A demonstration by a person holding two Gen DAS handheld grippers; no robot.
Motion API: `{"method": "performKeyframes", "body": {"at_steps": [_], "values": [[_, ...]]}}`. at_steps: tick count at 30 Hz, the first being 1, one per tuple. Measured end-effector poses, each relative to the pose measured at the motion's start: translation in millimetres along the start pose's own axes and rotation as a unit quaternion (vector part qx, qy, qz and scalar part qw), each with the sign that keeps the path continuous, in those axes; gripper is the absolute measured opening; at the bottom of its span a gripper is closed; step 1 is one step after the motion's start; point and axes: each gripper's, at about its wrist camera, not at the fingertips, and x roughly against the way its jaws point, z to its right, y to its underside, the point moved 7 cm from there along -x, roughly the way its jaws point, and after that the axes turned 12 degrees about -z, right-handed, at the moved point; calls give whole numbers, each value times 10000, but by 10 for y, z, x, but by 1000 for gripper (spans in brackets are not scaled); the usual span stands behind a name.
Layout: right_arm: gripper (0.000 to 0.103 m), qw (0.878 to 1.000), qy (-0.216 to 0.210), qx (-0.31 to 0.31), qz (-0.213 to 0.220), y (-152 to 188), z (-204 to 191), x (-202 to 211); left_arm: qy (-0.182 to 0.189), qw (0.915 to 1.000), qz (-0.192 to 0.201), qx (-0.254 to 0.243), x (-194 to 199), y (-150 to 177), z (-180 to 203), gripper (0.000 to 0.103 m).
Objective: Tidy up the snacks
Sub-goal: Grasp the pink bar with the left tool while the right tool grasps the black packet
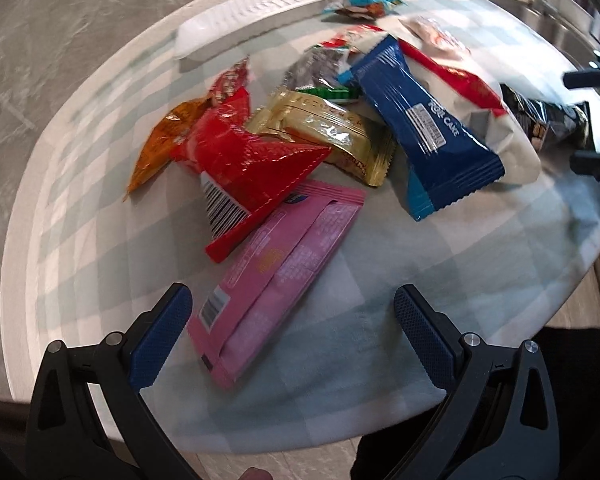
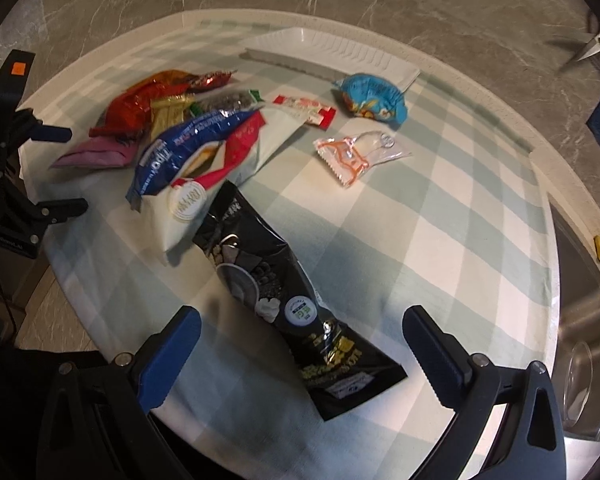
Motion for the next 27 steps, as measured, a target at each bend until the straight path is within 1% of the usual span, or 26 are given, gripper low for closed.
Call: {"method": "performKeyframes", "body": {"at_steps": [4,6,8,11,13,15,16,20,22,24,25,26,27], "values": [[103,9998,-65,114,-123,-38,-20,-80,254,9990,-31,-360,-78,-73,-29,103],[100,9995,-105,179,-218,-53,-36,-133,436,9979,-93,-470,-115,-106,-50,103],[95,9989,-147,255,-360,-59,-56,-201,720,9960,-175,-505,-163,-141,-87,103],[93,9981,-211,330,-469,-61,-75,-257,1295,9903,-432,-269,-272,-176,-184,103],[93,9977,-294,331,-509,-68,-66,-270,1243,9903,-424,-446,-279,-197,-186,103],[94,9966,-504,219,-612,-66,-29,-303,1267,9899,-389,-502,-279,-220,-189,103],[96,9962,-581,175,-629,-65,-13,-310,1282,9896,-378,-530,-280,-227,-197,103],[100,9955,-587,272,-694,-84,-13,-331,1314,9885,-355,-666,-293,-270,-229,103],[99,9953,-565,329,-720,-87,-25,-327,1315,9879,-378,-729,-294,-249,-205,103],[96,9951,-573,353,-720,-122,20,-340,1331,9873,-400,-770,-294,-254,-204,103],[91,9952,-577,358,-703,-127,29,-322,1336,9872,-400,-780,-292,-225,-198,103],[82,9954,-569,364,-682,-138,25,-307,1335,9872,-402,-778,-290,-224,-198,102],[77,9954,-596,354,-661,-146,39,-280,1330,9872,-395,-792,-286,-226,-194,101]]}}
